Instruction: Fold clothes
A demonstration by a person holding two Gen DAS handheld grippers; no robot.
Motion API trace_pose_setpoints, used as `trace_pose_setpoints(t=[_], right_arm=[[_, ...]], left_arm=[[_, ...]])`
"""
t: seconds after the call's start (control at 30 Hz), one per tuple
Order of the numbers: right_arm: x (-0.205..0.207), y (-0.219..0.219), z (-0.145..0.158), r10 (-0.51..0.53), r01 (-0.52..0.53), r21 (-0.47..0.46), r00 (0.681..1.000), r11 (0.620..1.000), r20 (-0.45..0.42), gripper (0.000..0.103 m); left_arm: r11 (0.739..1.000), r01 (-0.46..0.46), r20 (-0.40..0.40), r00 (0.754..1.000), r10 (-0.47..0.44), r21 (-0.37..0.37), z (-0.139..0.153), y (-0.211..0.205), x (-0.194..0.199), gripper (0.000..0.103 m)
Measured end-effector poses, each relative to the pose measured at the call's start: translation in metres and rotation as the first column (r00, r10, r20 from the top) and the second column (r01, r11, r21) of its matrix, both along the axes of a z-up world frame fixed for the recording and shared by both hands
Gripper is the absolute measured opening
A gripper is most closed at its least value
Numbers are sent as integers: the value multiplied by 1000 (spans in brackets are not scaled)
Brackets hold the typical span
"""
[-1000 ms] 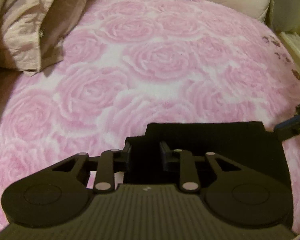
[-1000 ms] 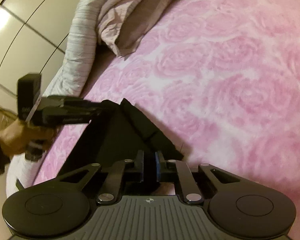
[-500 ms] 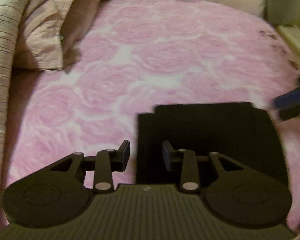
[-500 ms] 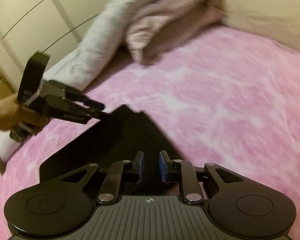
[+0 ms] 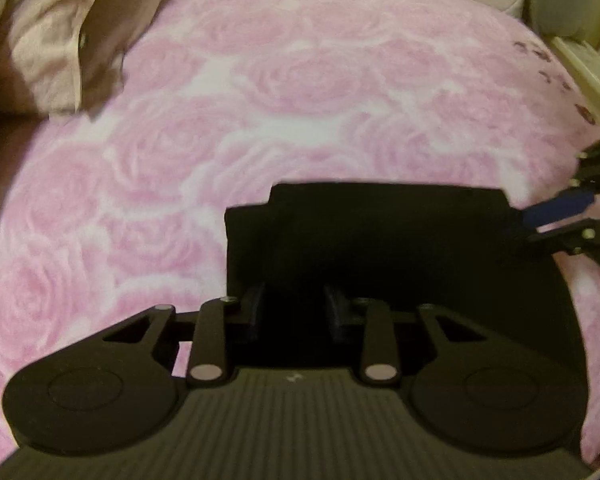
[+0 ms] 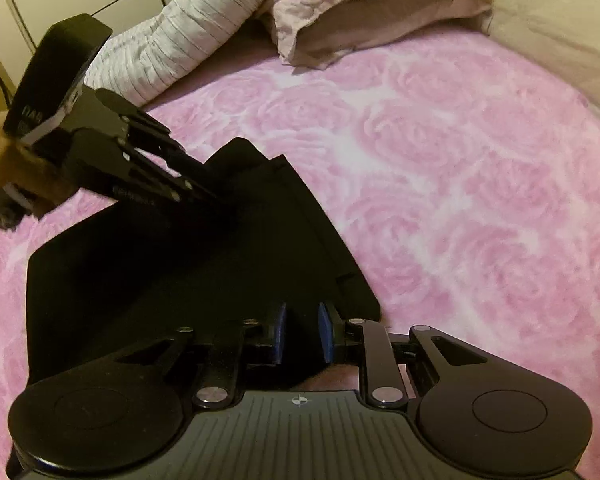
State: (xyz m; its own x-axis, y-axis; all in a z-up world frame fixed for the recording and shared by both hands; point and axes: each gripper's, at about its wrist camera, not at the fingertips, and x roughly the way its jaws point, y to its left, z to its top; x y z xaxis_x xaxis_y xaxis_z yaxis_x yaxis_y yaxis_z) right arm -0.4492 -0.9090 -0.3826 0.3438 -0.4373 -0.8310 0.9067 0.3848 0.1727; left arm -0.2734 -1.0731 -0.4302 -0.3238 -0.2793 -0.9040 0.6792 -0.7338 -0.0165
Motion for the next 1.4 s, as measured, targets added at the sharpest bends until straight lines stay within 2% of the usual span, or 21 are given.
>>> trace_pose_setpoints(t=[0.13,0.27,0.3,0.33,0.37,0.4,0.43,0.47,0.5,0.6,0.67,0.73,0.83,0.9,1.0,1.07,1.13,1.2,1.27,1.33,1.4], right_arm=[[-2,-6,-14,15,-15,11,1000,1000,16,21],[-4,-2,-6,14,-14,21,1000,1000,20,22],[-6,2,-1,-4,3,36,999,999,37,24],[-9,7,5,-24,21,46,998,999,64,26],[-12,14,11,-37,32,52,995,998,94,36],[-13,24,16,-48,40,65,990,997,130,52],[-14,36,18,-68,52,96,983,994,173,61],[-14,47,18,-95,66,137,972,988,217,74],[-14,59,16,-125,77,190,958,979,258,76],[-3,97,-3,-208,76,356,914,931,349,76],[14,122,-13,-228,60,411,899,910,374,76],[34,144,-21,-229,62,407,897,911,377,76],[56,164,-34,-222,105,368,931,924,291,76],[57,170,-41,-250,164,338,941,927,230,61],[62,179,-31,-257,197,295,949,935,182,59],[61,186,-20,-290,221,288,930,932,225,59],[65,196,-10,-301,228,275,917,934,260,59],[78,203,-7,-270,202,260,927,944,260,61],[94,205,-18,-249,179,277,937,944,244,63],[100,203,-29,-268,189,298,930,936,250,64],[97,201,-33,-295,201,323,915,925,274,63]], left_arm=[[1000,6,20,1000,-6,-10,-8,-7,-10,28],[999,6,39,999,-4,-34,4,4,-3,28],[999,4,46,999,-2,-43,9,8,0,29],[998,4,48,999,-1,-56,16,16,8,34],[998,3,51,999,0,-69,23,25,15,36],[997,2,54,999,2,-76,29,35,26,40],[997,-2,63,998,7,-78,34,46,39,45],[997,-8,73,997,14,-80,38,58,53,48],[997,-15,79,997,21,-77,41,70,69,51],[997,-57,100,993,61,-42,37,103,116,52],[996,-86,125,988,88,-22,28,121,144,52],[993,-115,146,983,116,-12,13,130,164,54],[987,-158,118,980,160,-23,-7,134,180,65],[983,-176,97,979,180,-45,-14,136,186,73],[980,-183,65,980,188,-78,-14,140,191,74],[980,-169,67,982,177,-107,-7,149,193,70],[980,-151,69,985,161,-131,-1,159,195,61],[983,-116,66,990,127,-145,4,171,196,61],[984,-91,69,992,102,-152,2,179,197,61],[986,-84,92,991,98,-147,-7,181,197,62],[987,-87,90,991,100,-138,-17,179,200,67]])
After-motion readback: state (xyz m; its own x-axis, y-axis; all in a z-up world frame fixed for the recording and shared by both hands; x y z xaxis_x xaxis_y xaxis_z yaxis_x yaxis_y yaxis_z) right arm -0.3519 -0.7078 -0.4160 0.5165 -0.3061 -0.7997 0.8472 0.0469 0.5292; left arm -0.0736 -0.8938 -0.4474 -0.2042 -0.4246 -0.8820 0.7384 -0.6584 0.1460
